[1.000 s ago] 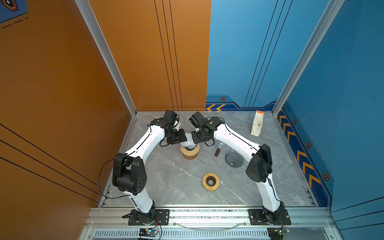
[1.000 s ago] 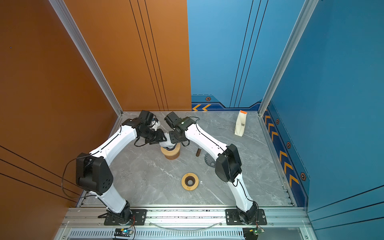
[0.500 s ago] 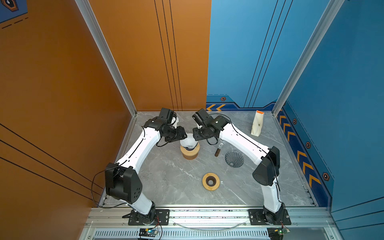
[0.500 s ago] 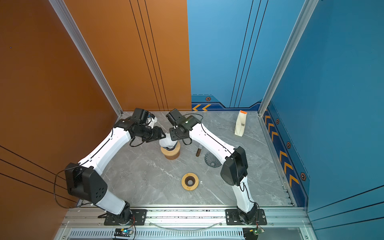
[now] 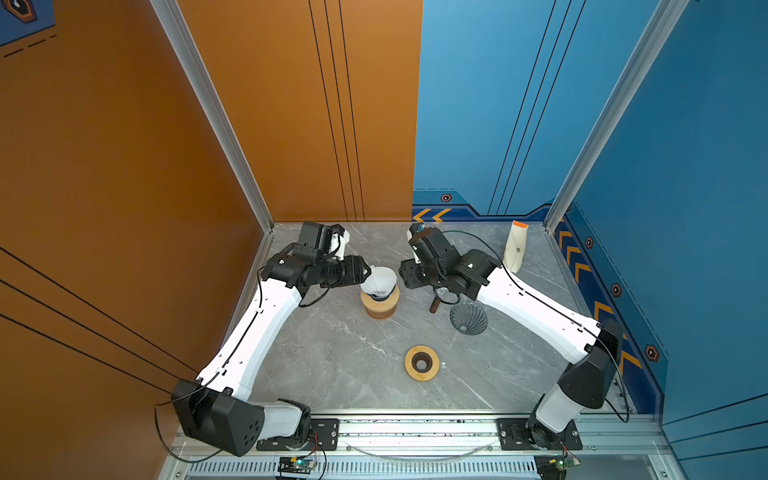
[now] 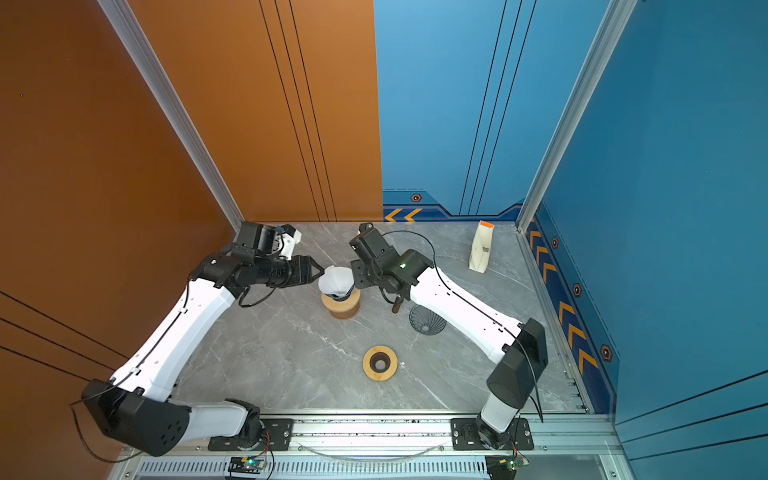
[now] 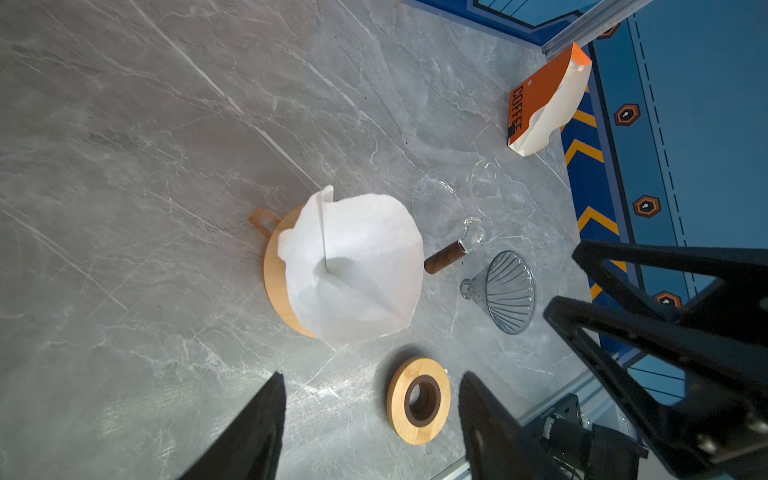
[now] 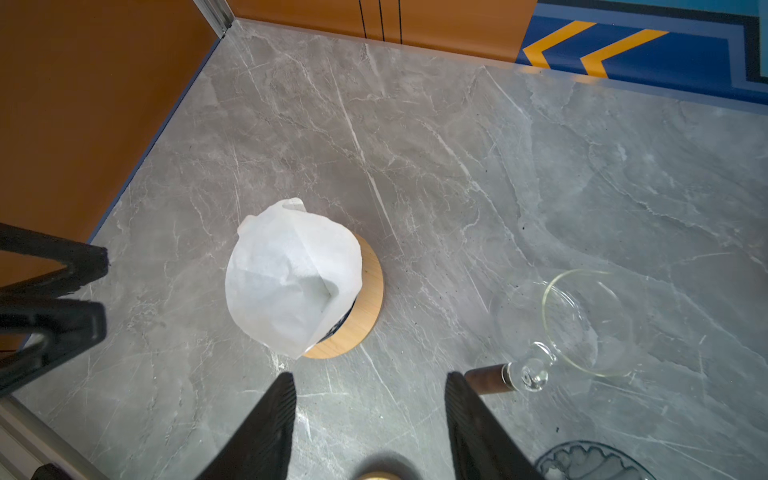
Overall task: Place the coffee filter in the dripper
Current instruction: 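Open both grippers and lift them away from the filled dripper, then move left gripper down to the wooden ring while right gripper approaches it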
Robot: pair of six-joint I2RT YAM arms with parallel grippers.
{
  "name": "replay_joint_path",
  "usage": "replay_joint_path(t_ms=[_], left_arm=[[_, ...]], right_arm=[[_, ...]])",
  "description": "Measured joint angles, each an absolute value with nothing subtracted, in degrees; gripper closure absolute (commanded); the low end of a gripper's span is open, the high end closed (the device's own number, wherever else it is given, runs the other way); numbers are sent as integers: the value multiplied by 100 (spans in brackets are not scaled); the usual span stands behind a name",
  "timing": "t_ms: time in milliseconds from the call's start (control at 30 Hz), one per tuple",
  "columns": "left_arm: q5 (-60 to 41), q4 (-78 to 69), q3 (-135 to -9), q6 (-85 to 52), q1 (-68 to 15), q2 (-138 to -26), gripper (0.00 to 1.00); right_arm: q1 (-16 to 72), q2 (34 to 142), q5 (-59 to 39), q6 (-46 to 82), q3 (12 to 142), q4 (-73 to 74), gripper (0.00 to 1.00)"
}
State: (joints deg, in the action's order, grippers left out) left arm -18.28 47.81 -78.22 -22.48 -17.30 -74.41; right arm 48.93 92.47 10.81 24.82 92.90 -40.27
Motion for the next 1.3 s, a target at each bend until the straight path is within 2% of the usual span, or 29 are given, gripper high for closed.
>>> replay_joint_path(t_ms=[267,400,600,900,1133,1167,1200,1300], left_arm=[[-1809,4768,-7196,-2228,-2359,-7002,27],[-1686,4639,-6755,-2351,-2738,-6663,22],[-1483,4200,-5920,-2825,-3223,-6134,19],[-1188,3229,-4519,-3846,-3992,-5739,17],[-1120,2137,-3498,-4770,-4241,-5592,18],[-1116,2001,-3406,-4869,-4261,-5610,18],[-1116,1859,-3334,-4971,-4289,-5640,18],[-1155,1278,-3118,-5286,-4377,-5826,19]], right_arm=[[5249,7867,1232,2536,7435,-3267,42],[5290,7229,1282,2580,6648,-3000,36],[5299,6326,1503,2687,5756,-2849,26],[5240,5531,1514,2683,5231,-3092,16],[5205,5352,1385,2705,4943,-3269,10],[5205,5352,1376,2707,4910,-3299,8],[5205,5352,1374,2705,4871,-3328,2],[5201,5345,1367,2716,4777,-3389,0]])
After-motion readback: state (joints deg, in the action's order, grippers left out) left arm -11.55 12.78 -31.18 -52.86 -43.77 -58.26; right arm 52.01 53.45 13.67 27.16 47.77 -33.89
